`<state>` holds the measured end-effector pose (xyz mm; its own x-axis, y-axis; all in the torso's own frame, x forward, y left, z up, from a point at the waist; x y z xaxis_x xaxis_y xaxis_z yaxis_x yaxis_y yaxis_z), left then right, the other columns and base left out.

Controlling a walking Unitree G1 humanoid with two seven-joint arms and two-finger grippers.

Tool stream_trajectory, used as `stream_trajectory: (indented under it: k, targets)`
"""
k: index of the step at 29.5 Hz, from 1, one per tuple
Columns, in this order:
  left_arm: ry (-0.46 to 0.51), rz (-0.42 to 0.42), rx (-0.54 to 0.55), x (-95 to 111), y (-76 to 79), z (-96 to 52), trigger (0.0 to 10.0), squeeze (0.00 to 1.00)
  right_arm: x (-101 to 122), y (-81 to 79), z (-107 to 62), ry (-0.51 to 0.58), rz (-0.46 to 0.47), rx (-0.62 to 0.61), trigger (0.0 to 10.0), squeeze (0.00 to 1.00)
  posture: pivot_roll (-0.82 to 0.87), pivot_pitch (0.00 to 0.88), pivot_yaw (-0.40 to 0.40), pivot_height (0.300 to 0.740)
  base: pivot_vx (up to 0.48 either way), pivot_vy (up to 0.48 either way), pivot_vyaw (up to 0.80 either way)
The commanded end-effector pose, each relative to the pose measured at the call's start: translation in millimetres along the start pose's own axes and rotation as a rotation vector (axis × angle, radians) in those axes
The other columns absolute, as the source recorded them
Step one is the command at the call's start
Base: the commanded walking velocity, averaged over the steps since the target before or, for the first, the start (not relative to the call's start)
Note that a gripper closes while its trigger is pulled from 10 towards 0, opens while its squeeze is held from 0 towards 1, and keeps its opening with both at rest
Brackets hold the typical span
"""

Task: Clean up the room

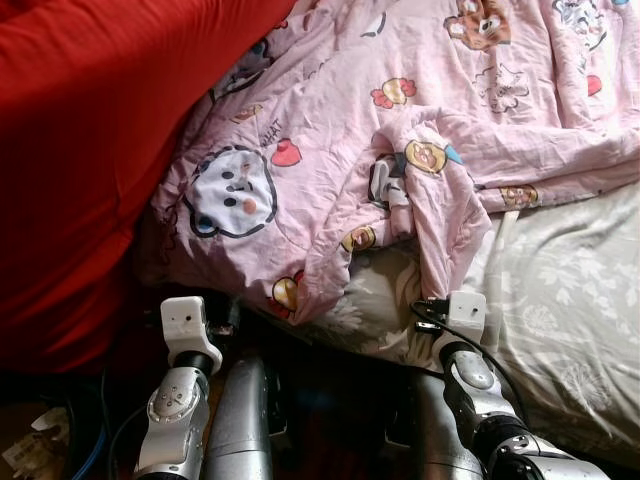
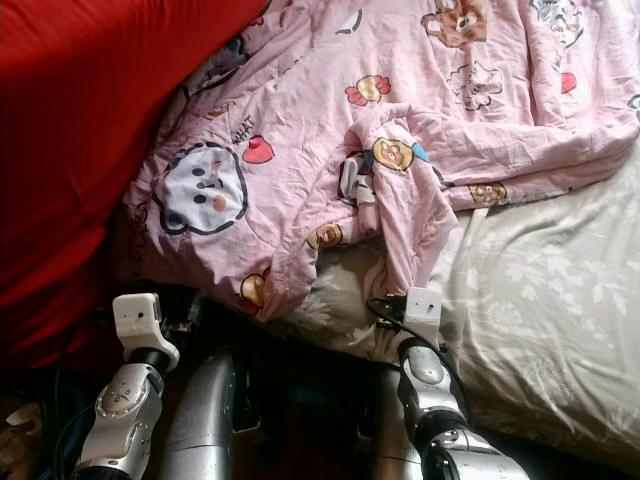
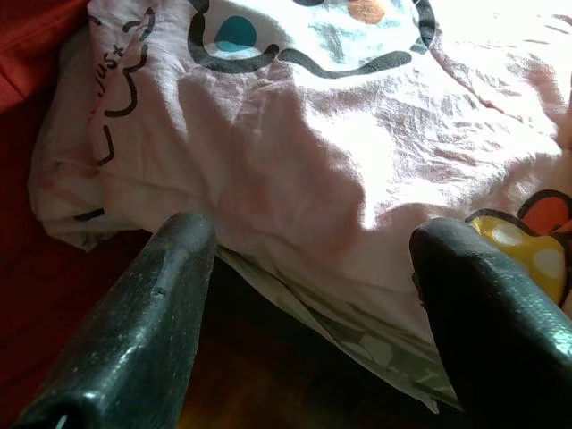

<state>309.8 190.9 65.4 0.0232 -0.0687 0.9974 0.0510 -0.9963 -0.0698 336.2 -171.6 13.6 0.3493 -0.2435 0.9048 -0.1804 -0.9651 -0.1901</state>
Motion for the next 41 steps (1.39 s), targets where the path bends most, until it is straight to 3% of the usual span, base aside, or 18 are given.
stream_trajectory:
  k: [1,8,9,10,15,20,31,41]
  targets:
    - [-0.044,0.002,0.018,-13,-4.4,-6.8,10.0,0.0,-18,9.1,-6.5,-0.051,-0.002,-0.019,0.0,0.0,0.12,0.297,-0.024,0.602,0.0,0.0,0.0]
    - [-0.083,0.007,0.02,-27,-3.1,-8.5,10.0,0.0,-22,12.5,-10.4,-0.024,0.014,-0.003,0.0,0.0,0.1,0.263,-0.031,0.602,0.0,0.0,0.0]
    - [-0.086,0.007,0.021,-28,-3.1,-9.0,10.0,0.0,-22,12.9,-10.8,-0.019,0.014,-0.001,3.3,0.0,0.1,0.263,-0.031,0.602,0.0,0.0,0.0]
    - [-0.096,0.007,0.023,-32,-3.3,-9.5,10.0,0.0,-20,14.6,-11.8,0.004,0.023,0.006,10.0,0.0,0.08,0.254,-0.034,0.602,0.0,0.0,0.0]
    - [-0.125,0.006,0.031,-41,-4.9,-13.0,10.0,0.0,-20,21.9,-15.6,0.043,0.049,0.013,10.0,0.0,0.07,0.239,-0.034,0.602,0.0,0.0,0.0]
    - [-0.131,0.006,0.026,-44,-3.6,-12.5,10.0,0.0,-20,15.3,-16.5,0.057,0.072,0.067,10.0,0.0,0.06,0.23,-0.032,0.602,0.0,0.0,0.0]
    - [-0.135,0.009,0.014,-45,-1.7,-8.3,10.0,0.0,-19,9.7,-15.1,0.056,0.067,0.069,10.0,0.0,0.06,0.209,-0.028,0.677,0.0,0.0,0.0]
    - [-0.259,0.016,0.036,-74,-10.1,-25.6,10.0,0.0,-20,13.2,-16.0,0.058,0.067,0.054,10.0,0.0,0.06,0.215,-0.028,0.74,0.0,0.0,0.0]
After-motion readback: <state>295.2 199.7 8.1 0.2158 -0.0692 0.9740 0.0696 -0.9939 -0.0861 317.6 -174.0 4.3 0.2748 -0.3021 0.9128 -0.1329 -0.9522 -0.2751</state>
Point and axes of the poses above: a point about 5 cm out from each wrist's last joint towards the gripper, its own z axis pointing out of the wrist towards the gripper, its own x axis along the axis of the wrist's last joint, y = z × x, the point moved 2 cm from there along z, pointing out of the wrist towards the gripper, and after that the axes turned 8 degrees about z, right-handed, at the moved point
